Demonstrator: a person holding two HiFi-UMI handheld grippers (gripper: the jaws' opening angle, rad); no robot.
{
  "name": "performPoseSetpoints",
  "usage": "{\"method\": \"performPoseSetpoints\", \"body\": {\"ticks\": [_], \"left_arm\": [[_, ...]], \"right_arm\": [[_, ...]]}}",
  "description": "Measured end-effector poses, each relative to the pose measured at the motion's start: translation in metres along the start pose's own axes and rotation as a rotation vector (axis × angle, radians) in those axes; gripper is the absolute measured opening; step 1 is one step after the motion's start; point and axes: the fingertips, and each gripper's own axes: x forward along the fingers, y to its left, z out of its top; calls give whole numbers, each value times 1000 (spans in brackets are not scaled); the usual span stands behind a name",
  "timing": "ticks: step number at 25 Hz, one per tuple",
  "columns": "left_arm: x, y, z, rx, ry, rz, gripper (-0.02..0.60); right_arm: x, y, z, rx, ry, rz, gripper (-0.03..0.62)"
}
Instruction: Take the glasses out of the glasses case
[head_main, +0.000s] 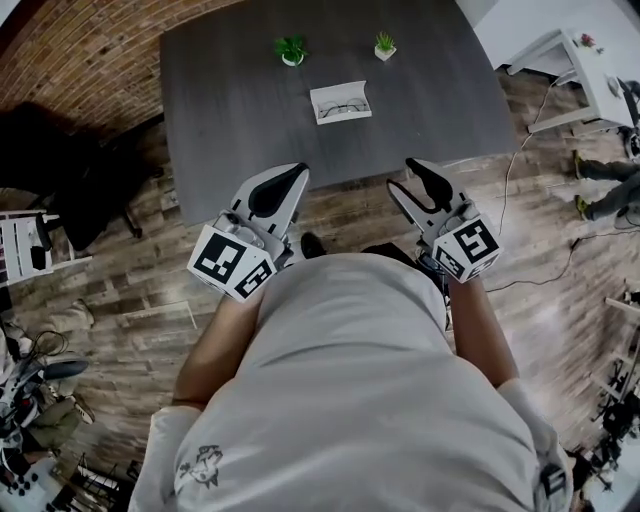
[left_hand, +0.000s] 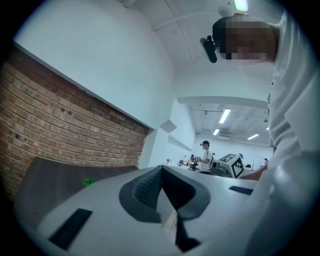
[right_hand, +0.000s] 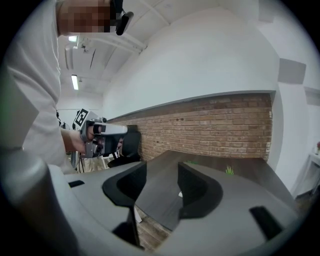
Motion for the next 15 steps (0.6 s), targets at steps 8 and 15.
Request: {"method": "performPoseSetpoints", "body": {"ticks": [8,15], "left_arm": [[1,24,-3,-16,4,50,11],[9,58,-3,-34,-7,184,11]], "right_arm": [[33,-4,-5,-78,53,61,202],[69,-35,-17,-98,86,160,199]]}}
